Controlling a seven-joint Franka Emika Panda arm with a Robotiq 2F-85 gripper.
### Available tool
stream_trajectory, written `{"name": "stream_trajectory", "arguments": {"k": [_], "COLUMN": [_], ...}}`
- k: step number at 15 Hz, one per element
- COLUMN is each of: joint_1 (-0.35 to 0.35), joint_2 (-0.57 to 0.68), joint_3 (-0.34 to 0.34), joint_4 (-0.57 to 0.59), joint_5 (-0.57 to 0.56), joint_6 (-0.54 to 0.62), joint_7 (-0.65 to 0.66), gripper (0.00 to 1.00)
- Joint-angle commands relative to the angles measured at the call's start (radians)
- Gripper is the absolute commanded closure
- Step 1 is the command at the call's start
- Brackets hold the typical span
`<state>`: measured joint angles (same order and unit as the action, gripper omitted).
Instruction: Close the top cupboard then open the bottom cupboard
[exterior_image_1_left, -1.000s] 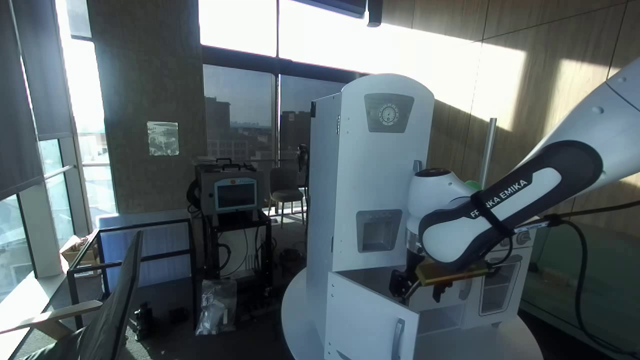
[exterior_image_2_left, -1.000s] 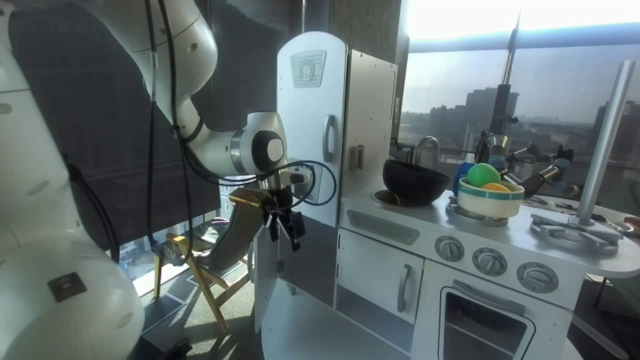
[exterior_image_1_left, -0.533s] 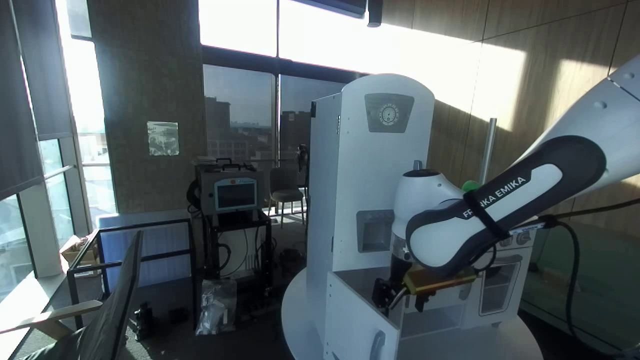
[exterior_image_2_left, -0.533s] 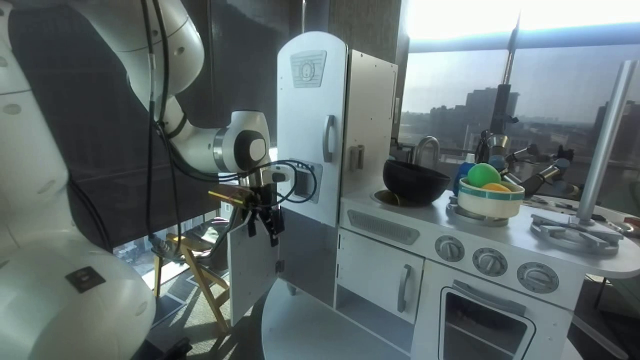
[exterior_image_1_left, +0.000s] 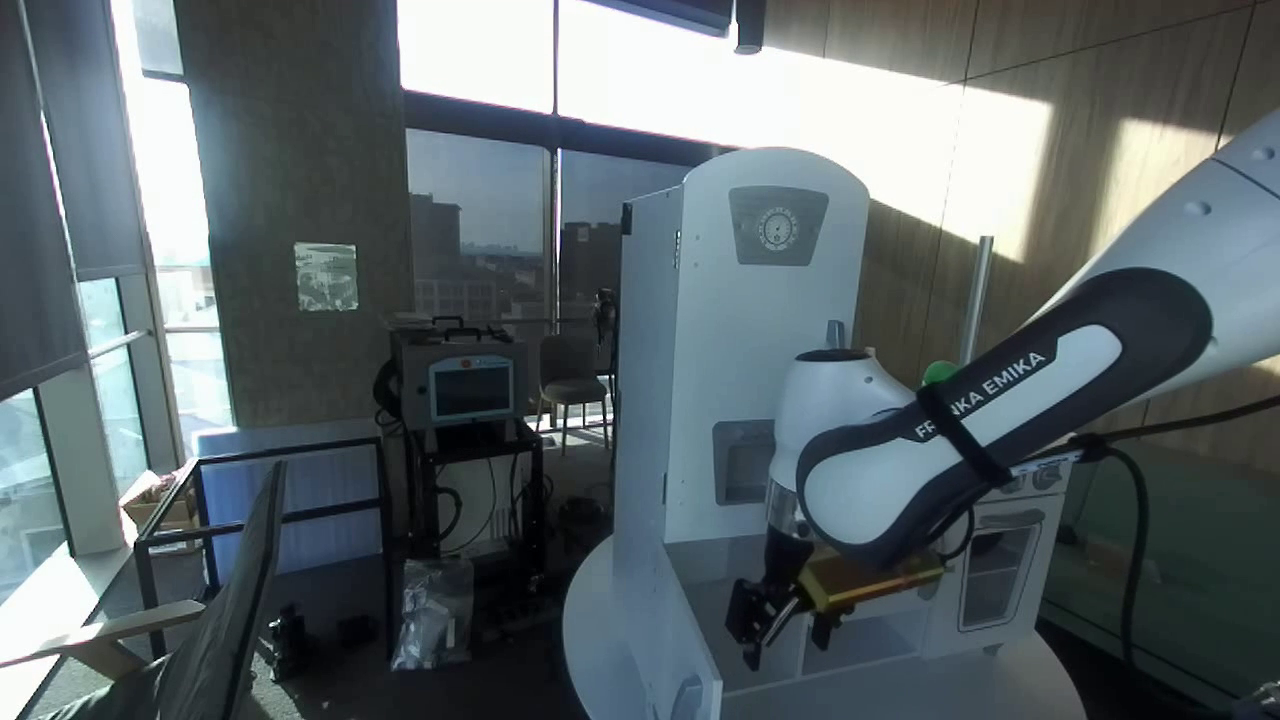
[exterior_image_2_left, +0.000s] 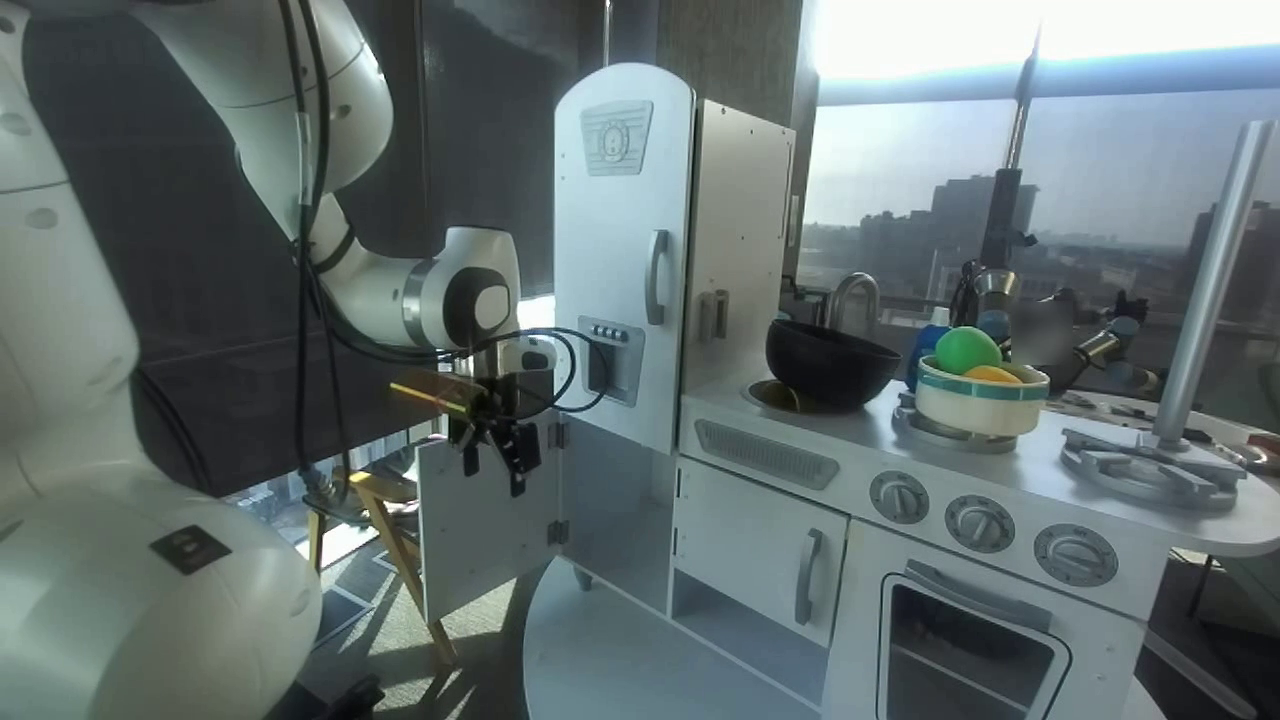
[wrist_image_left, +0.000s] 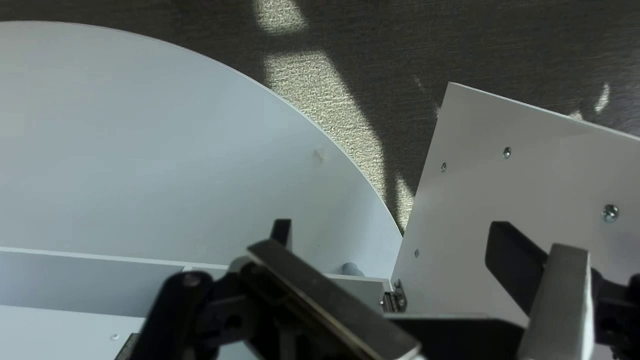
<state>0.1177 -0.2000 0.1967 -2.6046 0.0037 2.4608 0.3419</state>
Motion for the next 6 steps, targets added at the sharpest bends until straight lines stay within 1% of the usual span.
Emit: {"name": "stream_trajectory", "arguments": {"k": [1,3,4,5,6], "joint_1": [0.018,0.010,0.014,0.024,0.038], "joint_2": [0.001,-0.007,-0.015,-0.018,-0.016], "joint_3": [-0.014,-0.025,-0.042,-0.062,-0.085], "joint_4": [-0.002,-0.011,-0.020,-0.029,-0.033], "joint_5": [0.046,0.058,0.086,0.142,0.231], "joint_6": [0.010,0.014,0.015,0.038,0.046], "joint_7": [-0.062,-0.076,-0.124,-0.179,-0.244], "gripper": [0.00,0.00,0.00,0.00,0.00]}}
